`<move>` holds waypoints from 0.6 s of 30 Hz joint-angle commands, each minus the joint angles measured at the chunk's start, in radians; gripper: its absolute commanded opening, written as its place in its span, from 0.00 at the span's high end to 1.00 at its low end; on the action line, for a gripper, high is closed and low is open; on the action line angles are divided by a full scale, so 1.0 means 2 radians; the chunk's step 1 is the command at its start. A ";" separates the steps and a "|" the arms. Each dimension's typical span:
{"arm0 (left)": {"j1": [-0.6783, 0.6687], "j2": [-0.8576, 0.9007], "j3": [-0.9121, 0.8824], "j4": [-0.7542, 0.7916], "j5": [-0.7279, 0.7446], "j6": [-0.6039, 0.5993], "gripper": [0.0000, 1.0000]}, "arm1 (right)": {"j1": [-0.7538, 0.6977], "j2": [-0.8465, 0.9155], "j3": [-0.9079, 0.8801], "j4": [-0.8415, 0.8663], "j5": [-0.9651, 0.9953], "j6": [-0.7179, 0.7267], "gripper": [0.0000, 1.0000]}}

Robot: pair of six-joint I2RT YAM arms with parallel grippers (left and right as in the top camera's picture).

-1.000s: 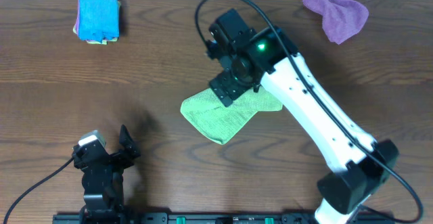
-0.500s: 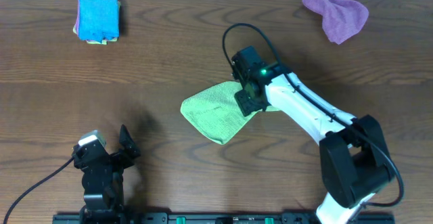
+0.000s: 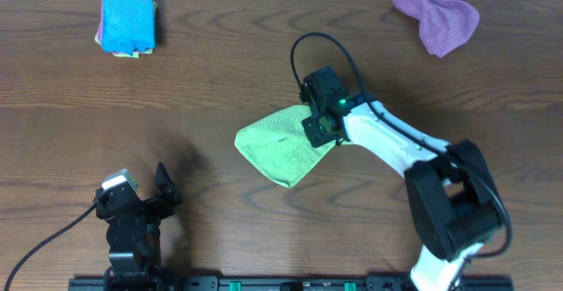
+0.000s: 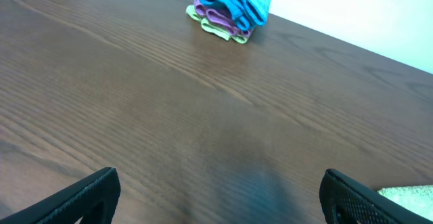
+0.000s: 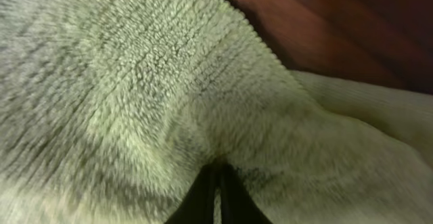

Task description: Fold the cloth

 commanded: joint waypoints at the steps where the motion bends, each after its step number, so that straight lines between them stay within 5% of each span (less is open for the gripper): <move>1: -0.001 -0.003 -0.010 -0.003 -0.003 0.000 0.05 | 0.001 0.024 -0.003 0.018 -0.025 -0.001 0.96; 14: -0.001 -0.003 -0.010 -0.003 -0.003 0.000 0.05 | 0.009 0.028 -0.003 0.221 -0.053 -0.001 0.99; 18: -0.001 -0.003 -0.010 -0.003 -0.003 0.000 0.05 | 0.010 0.029 -0.002 0.227 -0.077 0.002 0.99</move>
